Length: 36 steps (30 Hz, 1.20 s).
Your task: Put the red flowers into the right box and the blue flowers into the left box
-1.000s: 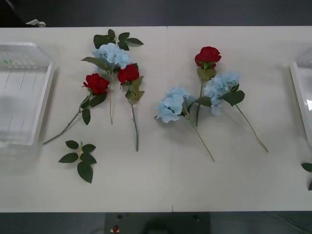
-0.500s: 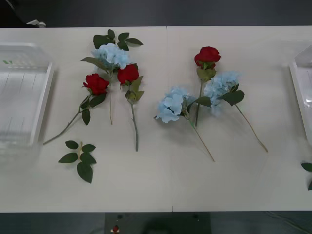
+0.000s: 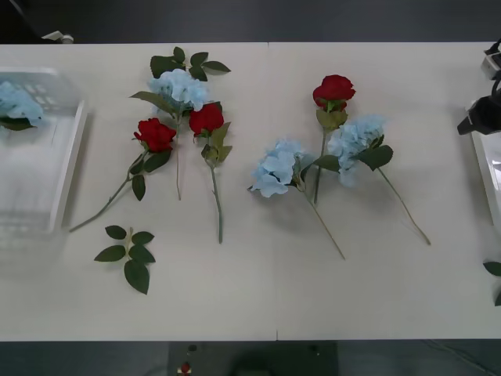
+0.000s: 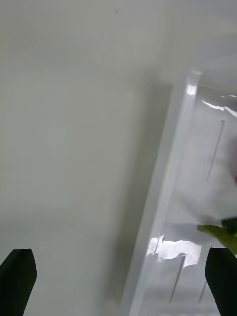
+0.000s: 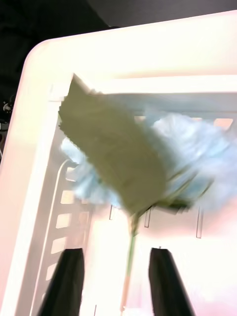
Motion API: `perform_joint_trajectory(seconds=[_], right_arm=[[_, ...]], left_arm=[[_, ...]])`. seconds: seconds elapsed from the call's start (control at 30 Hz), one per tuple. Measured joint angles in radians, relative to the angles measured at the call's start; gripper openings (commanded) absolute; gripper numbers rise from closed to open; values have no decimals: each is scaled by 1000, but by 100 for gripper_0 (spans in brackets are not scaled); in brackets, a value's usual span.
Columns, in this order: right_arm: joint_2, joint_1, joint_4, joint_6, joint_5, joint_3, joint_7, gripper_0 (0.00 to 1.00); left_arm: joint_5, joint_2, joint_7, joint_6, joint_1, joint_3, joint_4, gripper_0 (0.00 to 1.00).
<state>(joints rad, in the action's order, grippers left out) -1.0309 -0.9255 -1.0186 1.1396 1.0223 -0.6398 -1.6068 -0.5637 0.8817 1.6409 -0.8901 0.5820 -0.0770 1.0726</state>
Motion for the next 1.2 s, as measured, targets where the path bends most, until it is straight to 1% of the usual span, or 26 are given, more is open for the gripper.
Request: perform_joint_trajectory(seconds=[0.07,0.1,0.2,0.23,0.3,0.4,0.5,0.53,0.63,0.8,0.9,0.97,1.07,1.2], right_arm=[[-6,0,-75,58,15,0,-2,100],[-7,0,-110,80,19,0,-3,100],[-7,1,-198,122,21,-1,-29,100],[-7,1,-225,131,20,-3,-54,100],[-7,4,-269,139,19,-6,-129,100],[-4,25,-309,137,12,-8,-210,100],[13,63,-315,137,-13,4,-237,100],[21,78,-315,137,-22,11,-251,100],[51,114,-314,137,-58,26,-314,100],[105,148,-314,135,-85,25,-364,100],[149,160,-310,129,-119,25,-368,100],[181,163,-296,126,-138,25,-368,100],[235,163,-252,92,-165,25,-368,100],[298,163,-182,51,-190,26,-368,100]], left_arm=[[-10,0,0,-5,0,0,0,50],[-17,0,0,-20,0,0,2,61],[-66,0,0,-127,0,-21,32,85],[-90,0,0,-179,0,-38,52,88],[-131,0,0,-287,0,-78,116,89],[-180,0,0,-378,-1,-113,221,89],[-229,-9,0,-419,-1,-102,314,91],[-238,-18,0,-421,-1,-92,340,100],[-244,-63,0,-393,-1,-37,378,100],[-200,-157,-8,-255,-1,139,353,100],[-176,-217,-106,-217,-1,238,292,100],[-175,-251,-183,-210,-1,275,257,100],[-166,-277,-173,-203,-1,313,234,100],[-148,-278,-161,-168,-1,365,234,100]])
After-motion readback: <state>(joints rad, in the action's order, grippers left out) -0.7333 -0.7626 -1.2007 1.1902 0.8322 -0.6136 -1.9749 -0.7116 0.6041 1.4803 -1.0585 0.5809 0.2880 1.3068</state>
